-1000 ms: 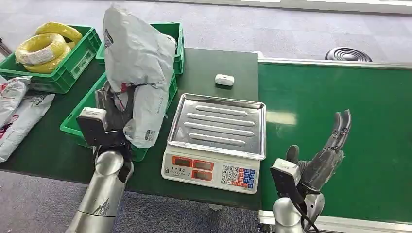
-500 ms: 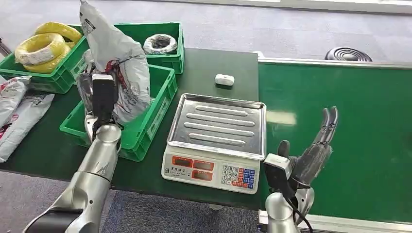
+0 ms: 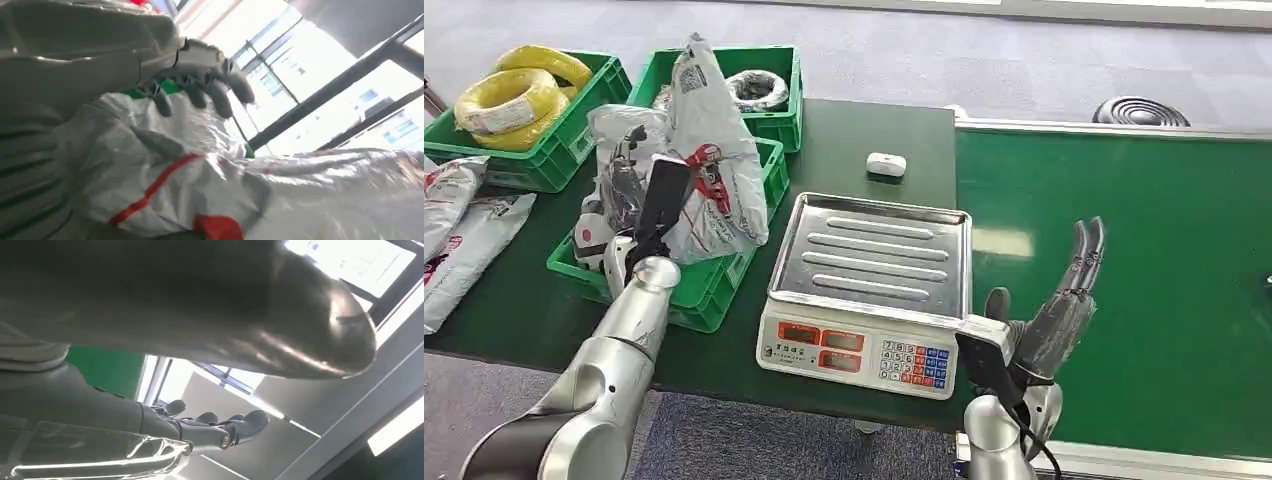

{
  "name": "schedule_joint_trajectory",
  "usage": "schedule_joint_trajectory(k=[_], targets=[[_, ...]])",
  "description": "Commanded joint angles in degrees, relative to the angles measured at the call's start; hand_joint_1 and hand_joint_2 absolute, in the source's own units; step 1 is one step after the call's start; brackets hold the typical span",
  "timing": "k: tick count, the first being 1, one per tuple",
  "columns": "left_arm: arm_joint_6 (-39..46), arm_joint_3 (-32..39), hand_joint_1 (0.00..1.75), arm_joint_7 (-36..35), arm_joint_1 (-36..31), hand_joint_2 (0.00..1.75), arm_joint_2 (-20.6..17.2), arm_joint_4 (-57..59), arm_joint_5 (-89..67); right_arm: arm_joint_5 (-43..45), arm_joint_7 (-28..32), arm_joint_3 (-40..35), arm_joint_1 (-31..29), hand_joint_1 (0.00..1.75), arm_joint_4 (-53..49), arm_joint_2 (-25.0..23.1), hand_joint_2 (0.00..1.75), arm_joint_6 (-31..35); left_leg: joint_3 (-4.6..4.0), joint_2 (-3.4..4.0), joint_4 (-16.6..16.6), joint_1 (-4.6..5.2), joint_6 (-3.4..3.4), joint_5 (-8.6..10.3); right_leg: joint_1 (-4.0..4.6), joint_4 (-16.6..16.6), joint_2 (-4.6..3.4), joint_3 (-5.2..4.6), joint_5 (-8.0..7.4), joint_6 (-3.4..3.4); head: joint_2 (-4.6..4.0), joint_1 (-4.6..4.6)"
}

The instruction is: Moved the parcel from conveyor to table for the left to box.

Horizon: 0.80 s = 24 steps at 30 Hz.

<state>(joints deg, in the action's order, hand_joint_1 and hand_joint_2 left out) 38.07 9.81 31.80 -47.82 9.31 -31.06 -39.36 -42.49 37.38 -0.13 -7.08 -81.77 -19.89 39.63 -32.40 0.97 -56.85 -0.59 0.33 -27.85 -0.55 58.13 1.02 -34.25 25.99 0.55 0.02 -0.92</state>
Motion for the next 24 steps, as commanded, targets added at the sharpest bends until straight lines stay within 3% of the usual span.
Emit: schedule_joint_trajectory(k=[1, 6, 16, 18, 24], targets=[[-0.6, 2.5, 0.00, 1.2, -2.4, 0.00, 0.2, 8.1, 1.8, 0.3, 0.0, 0.4, -1.8, 0.00, 3.5, 0.5, 0.00, 0.4, 0.10, -0.05, 0.1, -0.02, -0.03, 0.02, 0.02, -0.1, -0.09, 0.12, -0.04, -0.02, 0.00, 0.00], [-0.6, 2.5, 0.00, 1.2, -2.4, 0.00, 0.2, 8.1, 1.8, 0.3, 0.0, 0.4, -1.8, 0.00, 3.5, 0.5, 0.00, 0.4, 0.04, -0.05, 0.0, -0.01, -0.02, 0.01, 0.01, 0.0, -0.06, 0.05, -0.02, -0.01, 0.00, 0.00], [-4.6, 0.8, 0.00, 8.2, -3.1, 0.00, 1.5, 0.3, 13.4, -0.6, 0.3, 2.2, -2.3, 0.00, 3.8, -0.1, 0.00, 0.4, -0.06, -0.07, 0.0, -0.04, -0.01, 0.01, 0.04, 0.0, -0.02, -0.03, -0.02, -0.01, 0.00, -0.02], [-7.0, -1.5, 0.00, 8.2, -0.6, 0.00, 2.2, -7.7, 18.2, -0.9, 0.4, 2.9, -2.2, 0.00, 3.8, 0.0, 0.00, 0.4, -0.02, -0.16, 0.0, -0.06, -0.04, 0.03, 0.06, -0.1, -0.02, 0.04, -0.04, -0.02, 0.00, 0.00], [-14.5, -14.7, 0.00, 8.2, 15.9, 0.00, 2.4, -43.3, 33.6, -5.5, 0.3, 7.4, -2.0, 0.00, 1.2, -0.1, 0.00, 0.4, 0.03, 0.06, 0.1, 0.02, -0.03, 0.00, -0.02, -0.1, -0.13, 0.01, -0.03, 0.00, 0.00, 0.00]])
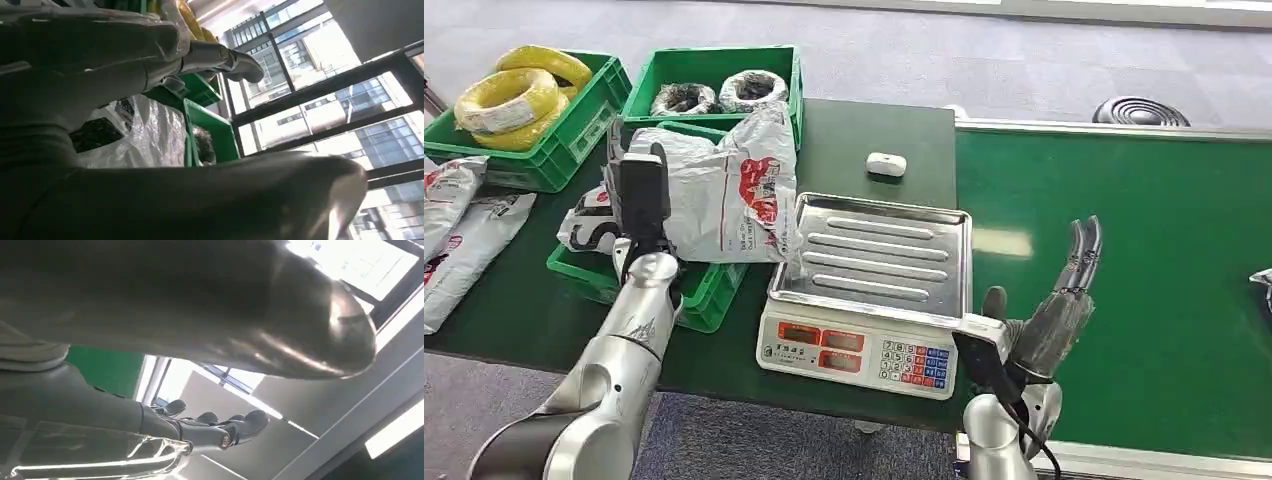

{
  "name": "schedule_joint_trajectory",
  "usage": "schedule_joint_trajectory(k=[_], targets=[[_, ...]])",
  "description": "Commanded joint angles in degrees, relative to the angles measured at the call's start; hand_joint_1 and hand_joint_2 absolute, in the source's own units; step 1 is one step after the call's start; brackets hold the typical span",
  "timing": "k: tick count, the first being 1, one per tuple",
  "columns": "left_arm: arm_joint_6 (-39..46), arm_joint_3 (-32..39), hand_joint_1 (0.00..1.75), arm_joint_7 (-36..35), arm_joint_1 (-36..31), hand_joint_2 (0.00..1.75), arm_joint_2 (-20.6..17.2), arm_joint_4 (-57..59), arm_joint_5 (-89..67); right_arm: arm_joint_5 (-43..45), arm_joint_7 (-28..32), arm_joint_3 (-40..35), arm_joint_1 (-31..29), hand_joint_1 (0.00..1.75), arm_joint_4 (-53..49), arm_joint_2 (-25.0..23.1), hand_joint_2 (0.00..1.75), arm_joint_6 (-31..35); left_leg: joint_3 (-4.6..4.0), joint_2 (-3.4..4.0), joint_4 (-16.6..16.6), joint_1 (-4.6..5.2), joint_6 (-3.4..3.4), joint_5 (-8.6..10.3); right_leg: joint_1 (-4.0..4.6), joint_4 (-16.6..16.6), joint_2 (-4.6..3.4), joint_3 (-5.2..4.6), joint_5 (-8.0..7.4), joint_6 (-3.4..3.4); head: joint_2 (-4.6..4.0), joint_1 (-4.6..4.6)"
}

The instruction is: Moved the parcel from conveyor to table for the left to box.

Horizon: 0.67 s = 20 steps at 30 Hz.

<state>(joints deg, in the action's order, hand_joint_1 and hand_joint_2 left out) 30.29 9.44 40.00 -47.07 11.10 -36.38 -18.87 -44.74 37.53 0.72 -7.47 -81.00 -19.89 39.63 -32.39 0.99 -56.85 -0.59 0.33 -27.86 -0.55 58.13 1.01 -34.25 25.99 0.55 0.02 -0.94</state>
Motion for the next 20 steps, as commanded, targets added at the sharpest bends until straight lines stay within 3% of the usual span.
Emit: schedule_joint_trajectory(k=[1, 2, 6, 8, 16, 20], targets=[[-7.0, -16.1, 0.00, 0.0, 19.3, 0.00, 0.7, -44.6, 14.0, -3.8, 0.0, 6.4, -1.4, 0.00, -0.3, -0.1, 0.00, 0.4, 0.11, 0.02, 0.1, 0.01, -0.05, -0.03, -0.01, -0.1, -0.16, 0.09, -0.01, 0.00, 0.00, 0.02], [-7.3, -17.7, 0.00, 0.0, 23.5, 0.00, 0.6, -51.0, 14.7, -4.5, -0.5, 6.0, -1.2, 0.00, -1.0, -0.1, 0.00, 0.4, 0.01, -0.02, 0.0, 0.01, -0.03, -0.02, -0.01, -0.1, -0.10, 0.01, -0.01, 0.00, 0.00, 0.00], [-9.1, -20.0, 0.00, 0.0, 29.5, 0.00, -0.7, -60.2, 17.2, -3.5, -1.4, 4.2, -0.9, 0.00, -2.1, 0.3, 0.00, 0.4, 0.16, 0.19, 0.1, 0.03, -0.04, -0.14, -0.03, -0.1, -0.35, 0.09, 0.03, 0.00, 0.00, 0.00], [-11.8, -21.8, 0.00, 0.0, 34.1, 0.00, -1.8, -67.3, 19.5, 8.6, -2.8, -3.9, -0.2, 0.00, -4.6, 5.5, 0.00, -0.5, 0.16, 0.29, 0.1, 0.01, -0.03, -0.19, -0.02, -0.1, -0.42, 0.05, 0.02, 0.00, 0.00, 0.02], [-12.6, -21.7, 0.00, 0.0, 35.0, 0.00, -1.6, -68.8, 20.3, 13.2, -2.7, -5.8, 0.2, 0.00, -6.7, 6.6, 0.00, -2.6, 0.02, 0.03, 0.0, 0.00, 0.03, -0.13, -0.01, -0.1, -0.10, -0.01, 0.07, 0.03, 0.00, 0.00], [-14.0, -21.0, 0.00, 0.0, 42.0, 0.00, -0.4, -74.7, 20.8, 27.9, 2.2, -9.9, 4.2, 0.00, -17.4, 7.2, 0.00, -9.3, 0.10, 0.01, 0.1, 0.01, 0.01, -0.13, -0.02, -0.1, -0.14, 0.08, 0.07, 0.03, 0.00, 0.02]])
